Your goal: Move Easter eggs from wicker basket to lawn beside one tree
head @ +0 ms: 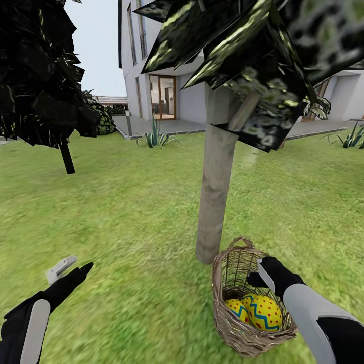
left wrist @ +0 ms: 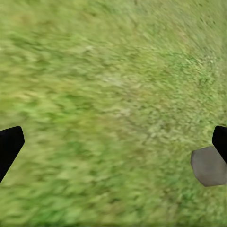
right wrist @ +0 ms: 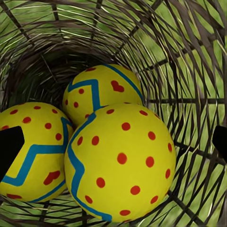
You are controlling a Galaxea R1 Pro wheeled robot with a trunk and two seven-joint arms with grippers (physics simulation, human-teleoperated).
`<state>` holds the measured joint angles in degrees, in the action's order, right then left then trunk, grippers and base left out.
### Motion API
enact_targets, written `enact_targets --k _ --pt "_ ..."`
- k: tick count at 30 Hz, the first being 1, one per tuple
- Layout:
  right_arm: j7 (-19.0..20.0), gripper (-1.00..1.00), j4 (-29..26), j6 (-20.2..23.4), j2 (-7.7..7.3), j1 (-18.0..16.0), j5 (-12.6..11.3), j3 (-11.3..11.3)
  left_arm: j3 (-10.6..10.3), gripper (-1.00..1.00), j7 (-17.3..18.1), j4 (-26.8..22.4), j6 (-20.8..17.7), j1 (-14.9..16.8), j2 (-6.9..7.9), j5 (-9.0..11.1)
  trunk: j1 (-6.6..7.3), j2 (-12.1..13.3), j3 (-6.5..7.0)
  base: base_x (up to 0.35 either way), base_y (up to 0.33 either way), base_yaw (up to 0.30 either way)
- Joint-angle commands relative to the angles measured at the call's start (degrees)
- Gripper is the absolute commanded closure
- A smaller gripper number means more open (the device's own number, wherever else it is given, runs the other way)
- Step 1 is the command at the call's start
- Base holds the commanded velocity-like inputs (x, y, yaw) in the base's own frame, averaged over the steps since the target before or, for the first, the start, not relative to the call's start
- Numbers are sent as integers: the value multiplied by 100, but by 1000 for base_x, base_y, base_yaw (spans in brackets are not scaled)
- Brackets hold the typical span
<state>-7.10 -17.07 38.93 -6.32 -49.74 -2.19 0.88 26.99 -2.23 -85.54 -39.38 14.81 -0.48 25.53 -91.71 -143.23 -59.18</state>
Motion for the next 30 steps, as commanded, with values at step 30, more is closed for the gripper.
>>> enact_targets --k 30 --pt "-29 -100 186 18 -1 -1 -1 26 8 -100 -23 -15 -35 5 -13 66 -56 -32 -493 0 0 0"
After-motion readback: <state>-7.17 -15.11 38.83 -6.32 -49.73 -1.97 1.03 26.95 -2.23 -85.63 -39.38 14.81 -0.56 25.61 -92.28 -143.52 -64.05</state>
